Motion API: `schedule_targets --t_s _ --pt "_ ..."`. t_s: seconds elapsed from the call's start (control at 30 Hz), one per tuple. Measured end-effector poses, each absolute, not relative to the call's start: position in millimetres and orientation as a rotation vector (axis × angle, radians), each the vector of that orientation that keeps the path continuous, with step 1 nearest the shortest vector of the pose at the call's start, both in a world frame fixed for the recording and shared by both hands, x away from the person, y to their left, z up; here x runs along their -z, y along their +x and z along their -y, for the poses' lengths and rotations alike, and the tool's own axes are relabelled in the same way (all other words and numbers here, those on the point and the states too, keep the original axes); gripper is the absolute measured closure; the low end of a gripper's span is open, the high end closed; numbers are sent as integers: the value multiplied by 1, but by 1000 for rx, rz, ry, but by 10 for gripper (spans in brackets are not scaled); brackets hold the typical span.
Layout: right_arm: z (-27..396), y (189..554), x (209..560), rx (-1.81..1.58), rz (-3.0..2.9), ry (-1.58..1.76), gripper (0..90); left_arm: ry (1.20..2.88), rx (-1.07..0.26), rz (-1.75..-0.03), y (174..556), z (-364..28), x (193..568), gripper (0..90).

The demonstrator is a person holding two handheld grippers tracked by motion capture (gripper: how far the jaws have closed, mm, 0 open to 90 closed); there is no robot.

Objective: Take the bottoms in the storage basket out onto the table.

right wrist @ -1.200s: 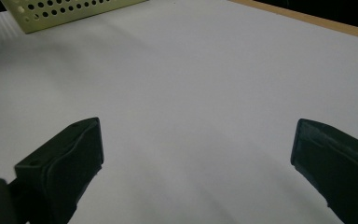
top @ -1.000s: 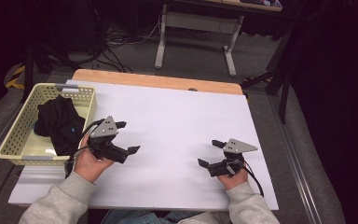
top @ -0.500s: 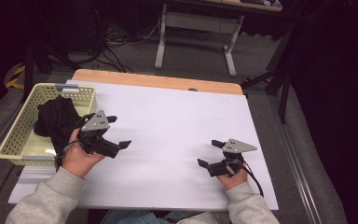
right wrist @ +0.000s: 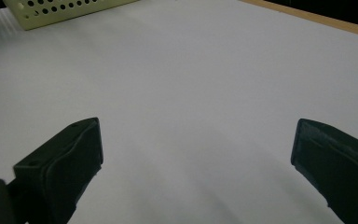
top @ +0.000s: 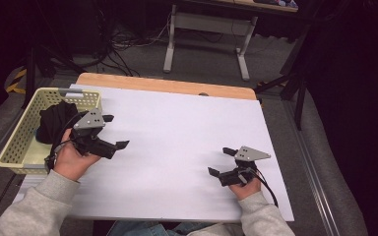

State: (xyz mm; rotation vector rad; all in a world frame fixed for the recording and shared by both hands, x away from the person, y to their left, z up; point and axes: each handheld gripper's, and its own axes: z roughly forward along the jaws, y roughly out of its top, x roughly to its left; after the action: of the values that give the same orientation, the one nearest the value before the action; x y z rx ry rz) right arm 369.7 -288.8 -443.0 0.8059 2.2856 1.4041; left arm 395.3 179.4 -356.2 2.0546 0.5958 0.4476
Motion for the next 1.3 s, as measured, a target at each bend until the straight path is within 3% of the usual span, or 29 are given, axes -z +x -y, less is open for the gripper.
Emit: schedule_targets --t_s 1.3 --pt "287 370 444 -1404 -2300 794 26 2036 -480 -790 421 -245 332 53"
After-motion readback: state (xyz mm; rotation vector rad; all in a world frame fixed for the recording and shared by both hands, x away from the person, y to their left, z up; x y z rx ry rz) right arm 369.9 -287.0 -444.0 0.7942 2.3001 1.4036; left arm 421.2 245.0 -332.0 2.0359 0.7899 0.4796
